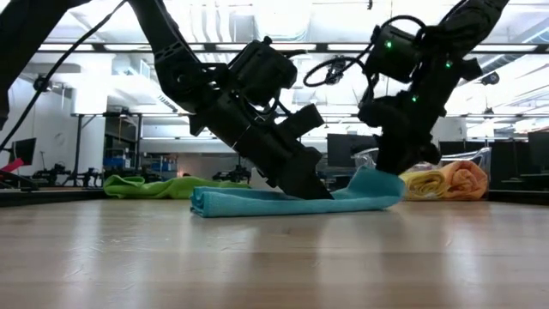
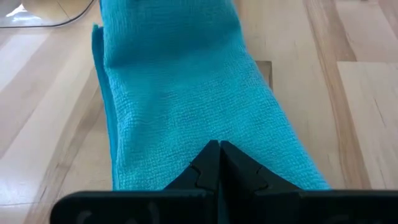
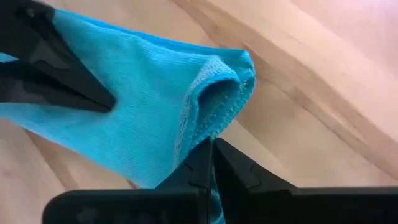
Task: Roll microfiber towels into tight, uniform cylinder then place into a basket
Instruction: Roll the blue microfiber cloth
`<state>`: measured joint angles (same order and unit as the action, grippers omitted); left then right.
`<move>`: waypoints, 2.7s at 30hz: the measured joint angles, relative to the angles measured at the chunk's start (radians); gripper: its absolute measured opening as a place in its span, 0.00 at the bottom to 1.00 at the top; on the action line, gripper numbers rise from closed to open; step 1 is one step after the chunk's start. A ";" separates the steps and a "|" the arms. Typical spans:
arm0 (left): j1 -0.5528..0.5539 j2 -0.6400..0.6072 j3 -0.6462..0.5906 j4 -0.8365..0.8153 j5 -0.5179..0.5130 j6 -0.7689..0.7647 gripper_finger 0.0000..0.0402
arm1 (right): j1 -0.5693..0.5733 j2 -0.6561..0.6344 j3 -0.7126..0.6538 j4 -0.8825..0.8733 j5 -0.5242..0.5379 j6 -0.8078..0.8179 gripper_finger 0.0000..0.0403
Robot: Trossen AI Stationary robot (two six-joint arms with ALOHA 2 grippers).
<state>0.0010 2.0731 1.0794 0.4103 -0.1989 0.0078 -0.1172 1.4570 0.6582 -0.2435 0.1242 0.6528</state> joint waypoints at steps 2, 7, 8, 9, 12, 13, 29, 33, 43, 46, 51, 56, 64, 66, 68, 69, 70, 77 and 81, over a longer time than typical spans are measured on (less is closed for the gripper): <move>0.000 0.000 0.000 0.000 0.000 0.000 0.00 | 0.015 -0.008 0.012 -0.019 -0.001 0.001 0.02; 0.000 0.000 0.000 0.000 0.000 0.000 0.00 | 0.058 -0.009 0.054 -0.019 -0.016 0.021 0.02; 0.000 0.000 0.000 0.000 0.000 0.000 0.00 | 0.067 -0.005 0.062 -0.019 -0.016 0.025 0.02; 0.000 0.000 0.001 0.000 0.000 0.000 0.00 | 0.075 -0.003 0.069 -0.019 -0.015 0.028 0.02; 0.000 0.000 0.001 0.004 0.000 0.000 0.00 | 0.098 0.008 0.089 -0.012 -0.016 0.041 0.02; 0.000 0.000 0.001 0.006 0.000 0.000 0.00 | 0.103 0.015 0.092 -0.010 -0.016 0.045 0.02; -0.003 -0.148 -0.002 -0.187 -0.017 -0.002 0.00 | 0.123 0.072 0.111 0.123 0.005 0.087 0.02; -0.010 -0.209 -0.007 -0.293 -0.018 -0.003 0.00 | 0.123 0.071 0.113 0.159 0.019 0.088 0.02; -0.031 -0.308 -0.063 -0.433 -0.058 -0.007 0.00 | 0.123 0.106 0.110 0.229 0.114 0.154 0.02; -0.033 -0.334 -0.072 -0.451 -0.083 -0.028 0.00 | 0.123 0.135 0.110 0.247 0.112 0.166 0.02; -0.036 -0.354 -0.073 -0.442 -0.123 -0.030 0.00 | 0.125 0.188 0.115 0.292 0.078 0.160 0.02; -0.036 -0.354 -0.074 -0.445 -0.149 -0.030 0.00 | 0.126 0.221 0.116 0.352 0.062 0.160 0.02; -0.036 -0.354 -0.074 -0.432 -0.180 -0.031 0.00 | 0.125 0.294 0.118 0.424 0.060 0.212 0.02; -0.036 -0.353 -0.074 -0.429 -0.180 -0.031 0.00 | 0.124 0.312 0.120 0.436 0.060 0.210 0.03; -0.036 -0.353 -0.074 -0.426 -0.180 -0.031 0.00 | 0.123 0.327 0.120 0.453 0.061 0.199 0.04; -0.036 -0.353 -0.074 -0.426 -0.180 -0.031 0.00 | 0.123 0.330 0.121 0.457 0.060 0.197 0.06; -0.036 -0.353 -0.074 -0.426 -0.180 -0.031 0.00 | 0.123 0.332 0.121 0.455 0.060 0.194 0.08; -0.036 -0.352 -0.074 -0.418 -0.181 -0.031 0.00 | 0.130 0.302 0.120 0.458 0.065 0.156 0.29; -0.036 -0.352 -0.074 -0.418 -0.181 -0.031 0.00 | 0.135 0.259 0.120 0.457 0.087 0.063 0.39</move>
<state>-0.0349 1.7210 1.0050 -0.0074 -0.3798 -0.0227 0.0177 1.7160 0.7784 0.2131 0.2107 0.7158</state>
